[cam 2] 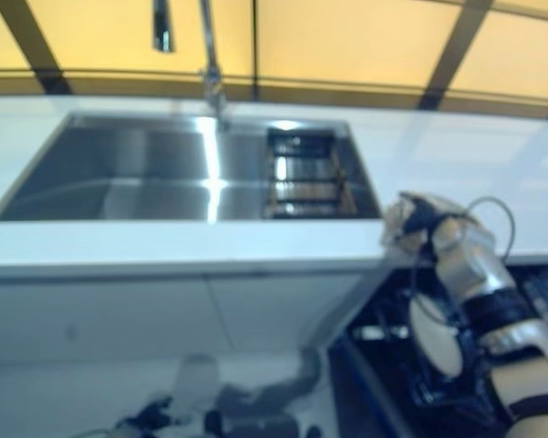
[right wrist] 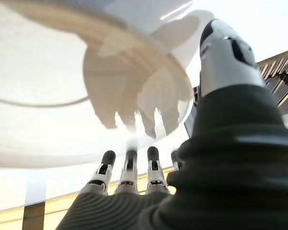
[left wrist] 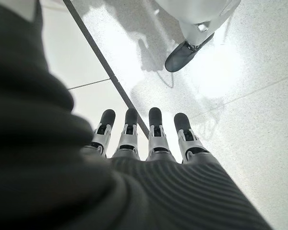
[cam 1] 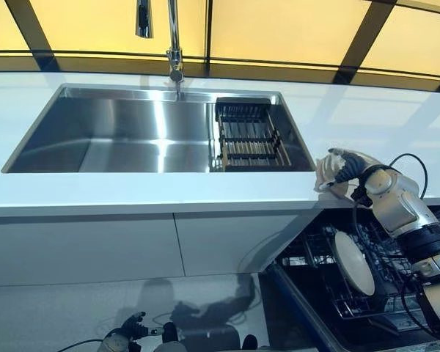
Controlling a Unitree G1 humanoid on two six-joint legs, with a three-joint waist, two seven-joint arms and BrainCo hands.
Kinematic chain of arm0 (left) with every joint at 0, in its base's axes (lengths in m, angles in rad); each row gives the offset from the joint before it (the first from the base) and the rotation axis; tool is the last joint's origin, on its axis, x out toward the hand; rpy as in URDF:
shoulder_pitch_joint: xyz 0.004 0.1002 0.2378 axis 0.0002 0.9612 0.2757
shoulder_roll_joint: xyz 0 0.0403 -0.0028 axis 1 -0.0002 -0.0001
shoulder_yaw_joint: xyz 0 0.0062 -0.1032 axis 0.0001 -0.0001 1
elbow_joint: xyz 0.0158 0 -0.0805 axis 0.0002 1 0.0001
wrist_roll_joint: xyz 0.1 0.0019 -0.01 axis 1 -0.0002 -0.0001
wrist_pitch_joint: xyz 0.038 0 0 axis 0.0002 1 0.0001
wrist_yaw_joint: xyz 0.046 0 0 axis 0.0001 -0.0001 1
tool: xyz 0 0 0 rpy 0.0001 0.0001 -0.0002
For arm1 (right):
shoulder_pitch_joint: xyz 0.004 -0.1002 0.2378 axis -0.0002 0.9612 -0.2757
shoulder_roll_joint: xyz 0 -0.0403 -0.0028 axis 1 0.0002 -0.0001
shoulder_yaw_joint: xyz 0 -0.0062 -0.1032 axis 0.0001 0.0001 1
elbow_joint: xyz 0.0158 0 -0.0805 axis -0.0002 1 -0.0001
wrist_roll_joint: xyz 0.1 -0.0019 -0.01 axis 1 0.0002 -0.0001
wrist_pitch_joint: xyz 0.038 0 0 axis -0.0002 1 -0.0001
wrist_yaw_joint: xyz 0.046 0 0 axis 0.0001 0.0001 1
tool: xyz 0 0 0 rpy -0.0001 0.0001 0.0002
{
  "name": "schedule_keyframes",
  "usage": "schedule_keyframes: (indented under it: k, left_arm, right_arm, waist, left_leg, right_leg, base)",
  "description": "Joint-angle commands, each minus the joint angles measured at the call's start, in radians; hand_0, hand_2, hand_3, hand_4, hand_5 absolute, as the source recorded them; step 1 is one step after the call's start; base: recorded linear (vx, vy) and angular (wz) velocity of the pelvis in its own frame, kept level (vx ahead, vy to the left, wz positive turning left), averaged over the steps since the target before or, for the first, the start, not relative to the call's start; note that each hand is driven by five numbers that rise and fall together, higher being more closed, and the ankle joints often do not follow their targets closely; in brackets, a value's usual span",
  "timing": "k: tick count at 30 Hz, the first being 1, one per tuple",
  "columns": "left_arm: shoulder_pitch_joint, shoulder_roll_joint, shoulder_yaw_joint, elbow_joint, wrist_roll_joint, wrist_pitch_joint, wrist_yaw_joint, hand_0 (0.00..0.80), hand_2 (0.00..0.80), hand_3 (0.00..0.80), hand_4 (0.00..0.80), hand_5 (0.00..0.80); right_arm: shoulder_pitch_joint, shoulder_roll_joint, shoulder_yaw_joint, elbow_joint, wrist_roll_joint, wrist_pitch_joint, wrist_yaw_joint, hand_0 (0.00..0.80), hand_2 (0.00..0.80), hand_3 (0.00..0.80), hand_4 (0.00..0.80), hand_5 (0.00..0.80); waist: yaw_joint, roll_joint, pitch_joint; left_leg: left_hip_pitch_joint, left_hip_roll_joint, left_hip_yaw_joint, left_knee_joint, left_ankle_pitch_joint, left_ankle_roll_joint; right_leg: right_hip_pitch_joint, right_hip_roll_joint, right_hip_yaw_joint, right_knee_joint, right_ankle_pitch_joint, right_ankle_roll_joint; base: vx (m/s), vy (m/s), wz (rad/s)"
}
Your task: Take plates into dishwasher
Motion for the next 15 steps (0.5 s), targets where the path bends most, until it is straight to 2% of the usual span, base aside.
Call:
schedule_keyframes:
  k: [1,8,12,15]
  left_arm:
    - [-0.032,0.011,0.013,-0.007,0.027,-0.020,0.011,0.000,0.000,0.000,0.000,0.000]
    - [-0.024,0.013,0.018,-0.006,0.024,-0.022,0.015,0.000,0.000,0.000,0.000,0.000]
    - [-0.015,0.014,0.023,0.001,0.020,-0.028,0.020,0.000,0.000,0.000,0.000,0.000]
    - [-0.010,0.014,0.032,0.013,0.010,-0.041,0.025,0.000,0.000,0.000,0.000,0.000]
  right_arm:
    - [-0.017,-0.084,-0.046,-0.046,-0.013,-0.020,-0.042,0.000,0.000,0.000,0.000,0.000]
    - [-0.005,-0.133,-0.080,-0.062,0.009,-0.018,-0.046,0.000,0.000,0.000,0.000,0.000]
    - [-0.001,-0.166,-0.105,-0.089,0.067,-0.042,-0.079,0.000,0.000,0.000,0.000,0.000]
    - [0.009,-0.193,-0.150,-0.152,0.142,-0.078,-0.148,0.000,0.000,0.000,0.000,0.000]
  waist:
    - [0.015,-0.029,0.003]
    - [0.006,-0.032,-0.002]
    - [0.000,-0.035,-0.005]
    - [-0.010,-0.036,-0.008]
  left_leg:
    - [0.088,-0.034,0.020,0.009,-0.120,0.037]
    - [0.092,-0.034,0.026,0.008,-0.121,0.037]
    - [0.094,-0.034,0.029,0.006,-0.120,0.037]
    - [0.096,-0.033,0.034,0.007,-0.120,0.036]
  right_leg:
    - [-0.030,-0.001,0.050,0.066,-0.040,0.015]
    - [-0.028,0.001,0.054,0.065,-0.039,0.016]
    - [-0.028,0.002,0.056,0.066,-0.039,0.016]
    - [-0.030,0.002,0.060,0.071,-0.042,0.017]
  base:
    - [0.000,0.000,0.00]
    - [0.000,0.000,0.00]
    - [0.000,0.000,0.00]
    - [0.000,0.000,0.00]
